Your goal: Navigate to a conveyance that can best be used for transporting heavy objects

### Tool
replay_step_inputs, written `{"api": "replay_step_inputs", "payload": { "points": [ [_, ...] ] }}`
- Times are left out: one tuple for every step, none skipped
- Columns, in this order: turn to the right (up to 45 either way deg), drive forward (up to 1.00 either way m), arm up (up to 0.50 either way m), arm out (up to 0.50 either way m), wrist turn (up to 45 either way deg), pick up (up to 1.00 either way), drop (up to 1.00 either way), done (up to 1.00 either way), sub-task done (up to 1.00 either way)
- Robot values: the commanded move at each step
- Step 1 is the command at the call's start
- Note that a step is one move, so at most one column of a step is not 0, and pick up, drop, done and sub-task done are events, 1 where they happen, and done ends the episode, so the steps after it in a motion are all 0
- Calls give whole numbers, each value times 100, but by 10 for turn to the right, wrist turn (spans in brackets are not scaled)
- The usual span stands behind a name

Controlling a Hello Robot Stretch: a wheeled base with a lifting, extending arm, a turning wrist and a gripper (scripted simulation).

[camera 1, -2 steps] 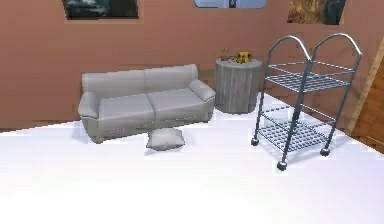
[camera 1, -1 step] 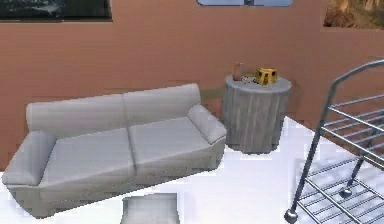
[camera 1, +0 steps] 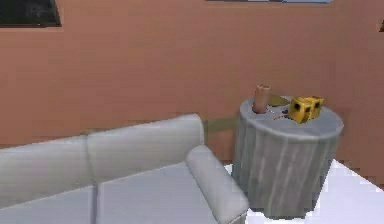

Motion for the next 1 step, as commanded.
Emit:
{"api": "replay_step_inputs", "payload": {
  "points": [
    [450, 0, 0, 0, 0, 0, 0, 0, 0]
  ]
}}
